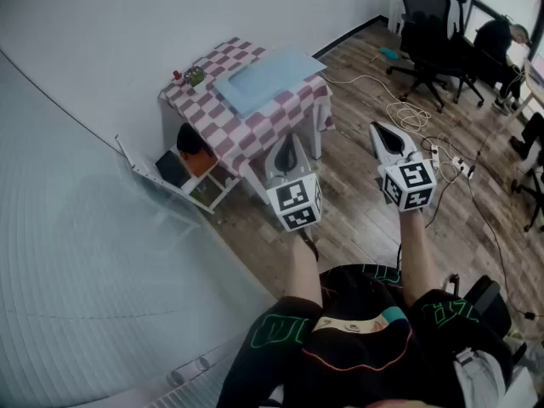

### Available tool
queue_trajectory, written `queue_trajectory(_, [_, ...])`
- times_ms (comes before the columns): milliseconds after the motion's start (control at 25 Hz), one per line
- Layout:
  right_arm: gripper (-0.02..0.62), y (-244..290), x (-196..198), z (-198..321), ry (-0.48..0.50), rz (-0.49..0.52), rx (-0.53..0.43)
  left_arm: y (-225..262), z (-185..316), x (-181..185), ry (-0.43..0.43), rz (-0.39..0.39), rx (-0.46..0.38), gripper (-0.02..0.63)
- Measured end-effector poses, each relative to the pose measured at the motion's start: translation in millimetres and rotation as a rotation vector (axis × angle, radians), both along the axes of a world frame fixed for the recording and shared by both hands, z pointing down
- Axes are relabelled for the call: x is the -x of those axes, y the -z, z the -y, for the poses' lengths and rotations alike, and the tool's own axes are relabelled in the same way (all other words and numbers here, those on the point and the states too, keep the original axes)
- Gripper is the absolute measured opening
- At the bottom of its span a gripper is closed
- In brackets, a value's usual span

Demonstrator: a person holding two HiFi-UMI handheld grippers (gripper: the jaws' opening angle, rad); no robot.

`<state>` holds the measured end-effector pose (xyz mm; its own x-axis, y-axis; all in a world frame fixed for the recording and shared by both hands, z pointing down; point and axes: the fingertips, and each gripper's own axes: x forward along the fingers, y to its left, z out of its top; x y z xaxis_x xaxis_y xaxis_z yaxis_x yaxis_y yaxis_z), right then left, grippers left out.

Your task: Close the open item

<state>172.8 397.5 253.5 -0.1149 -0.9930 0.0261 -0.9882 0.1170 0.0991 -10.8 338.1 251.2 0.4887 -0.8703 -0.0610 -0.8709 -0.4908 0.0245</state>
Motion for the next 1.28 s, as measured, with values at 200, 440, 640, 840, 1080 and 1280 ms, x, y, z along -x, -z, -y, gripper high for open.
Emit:
queue_trajectory(200, [0.003, 0.4, 6.1, 2.9, 0.003, 0.003, -0.008, -6.9, 5.0, 3.7, 0.007, 0.001, 0.023, 0.008])
queue_trajectory(440, [0.003, -1.6, 0.8, 6.8, -0.018, 0.021, 0.003, -9.4, 6.8, -0.6, -0.025, -0.002, 0.022, 0.008])
queue_trajectory(640, [0.003, -15.8, 2.9, 20.2, -0.007, 0.021, 0.031, -22.6, 15.1, 2.4, -0.035, -0.028, 0.047, 0.008])
queue_trajectory(840, [0.003, -25.8, 9.5, 58.9, 0.027, 0.048, 0.041, -33.4, 44.9, 20.4, 0.012, -0.02, 0.053, 0.008])
queue_trajectory(1080, [0.003, -43.1, 11.5, 116.5, 0.095, 0.044, 0.084, -54.0, 99.1, 55.7, 0.178, 0.077, 0.089, 0.008])
queue_trajectory(1280, [0.003, -76.9, -2.4, 157.7, 0.102, 0.083, 0.157, -87.9, 127.2, 28.2, 0.15, 0.106, 0.153, 0.009])
